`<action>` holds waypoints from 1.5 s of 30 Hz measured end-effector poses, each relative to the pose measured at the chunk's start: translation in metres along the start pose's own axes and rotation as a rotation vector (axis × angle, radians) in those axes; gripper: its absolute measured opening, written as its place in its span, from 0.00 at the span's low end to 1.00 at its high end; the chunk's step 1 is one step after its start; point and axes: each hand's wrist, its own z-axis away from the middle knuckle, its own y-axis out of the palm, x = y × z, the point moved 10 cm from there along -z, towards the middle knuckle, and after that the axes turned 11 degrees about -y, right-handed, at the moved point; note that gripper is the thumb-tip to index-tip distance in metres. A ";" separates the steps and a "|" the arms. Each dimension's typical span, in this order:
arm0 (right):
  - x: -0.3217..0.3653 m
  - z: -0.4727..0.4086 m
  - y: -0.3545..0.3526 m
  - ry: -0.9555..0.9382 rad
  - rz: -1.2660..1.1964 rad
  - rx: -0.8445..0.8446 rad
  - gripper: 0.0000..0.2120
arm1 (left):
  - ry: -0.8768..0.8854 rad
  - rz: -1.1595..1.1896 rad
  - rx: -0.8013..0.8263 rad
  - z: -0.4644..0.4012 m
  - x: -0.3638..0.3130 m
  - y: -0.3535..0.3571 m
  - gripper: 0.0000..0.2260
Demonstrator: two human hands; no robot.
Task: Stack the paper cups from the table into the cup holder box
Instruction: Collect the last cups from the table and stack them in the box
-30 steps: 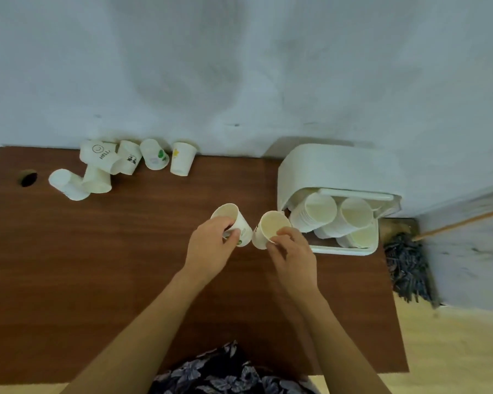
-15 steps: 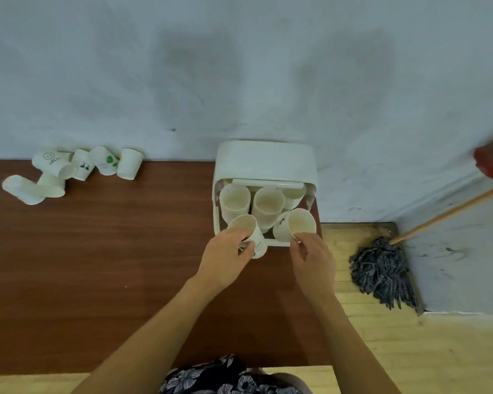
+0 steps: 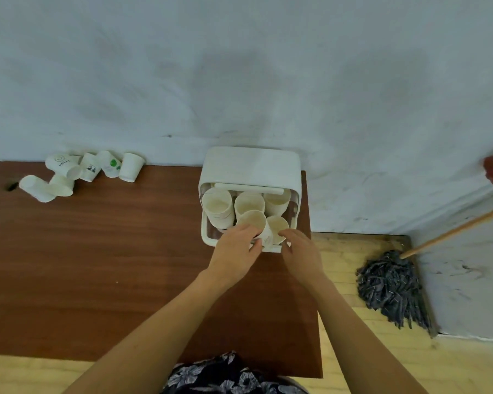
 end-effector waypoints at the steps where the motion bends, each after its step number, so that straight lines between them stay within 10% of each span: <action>1: -0.001 0.001 -0.002 -0.004 -0.014 -0.004 0.17 | 0.004 -0.007 -0.005 -0.001 -0.003 0.003 0.06; 28: -0.009 0.007 -0.018 0.102 -0.042 -0.042 0.13 | 0.062 -0.085 0.114 -0.036 -0.012 0.057 0.12; 45: 0.187 -0.053 0.093 -0.157 -0.075 0.049 0.09 | -0.339 -0.070 -0.208 0.006 0.216 -0.133 0.05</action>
